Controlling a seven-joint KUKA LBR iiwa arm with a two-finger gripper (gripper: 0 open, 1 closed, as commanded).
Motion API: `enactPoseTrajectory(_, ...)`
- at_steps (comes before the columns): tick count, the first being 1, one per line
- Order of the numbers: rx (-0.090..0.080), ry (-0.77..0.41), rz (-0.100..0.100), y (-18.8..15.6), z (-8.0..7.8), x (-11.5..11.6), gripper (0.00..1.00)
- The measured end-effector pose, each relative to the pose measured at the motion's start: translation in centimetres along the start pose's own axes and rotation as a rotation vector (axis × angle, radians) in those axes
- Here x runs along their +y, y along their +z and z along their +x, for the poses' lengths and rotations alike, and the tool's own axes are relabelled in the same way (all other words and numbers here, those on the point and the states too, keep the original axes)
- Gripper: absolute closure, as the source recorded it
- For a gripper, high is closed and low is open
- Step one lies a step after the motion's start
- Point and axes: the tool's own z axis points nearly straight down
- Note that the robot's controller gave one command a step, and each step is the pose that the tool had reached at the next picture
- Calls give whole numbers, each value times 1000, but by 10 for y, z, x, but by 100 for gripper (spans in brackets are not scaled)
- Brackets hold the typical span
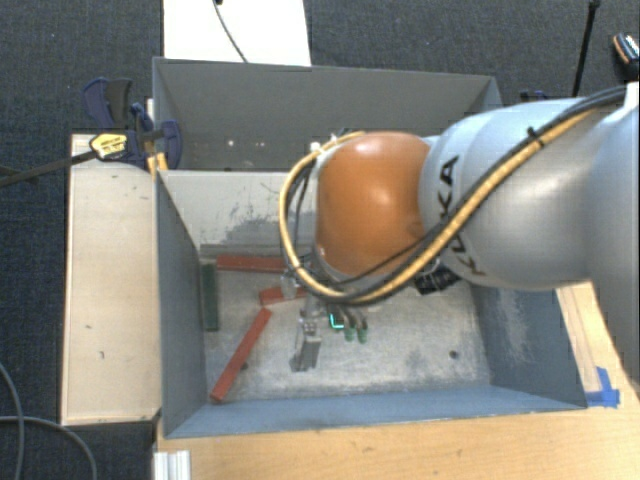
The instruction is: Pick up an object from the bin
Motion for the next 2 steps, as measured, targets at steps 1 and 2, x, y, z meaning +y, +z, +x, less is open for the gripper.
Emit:
enactPoseTrajectory(1,-2,-394,1,117,0,55,0)
enactPoseTrajectory(2,-14,-728,-1,84,7,79,0)
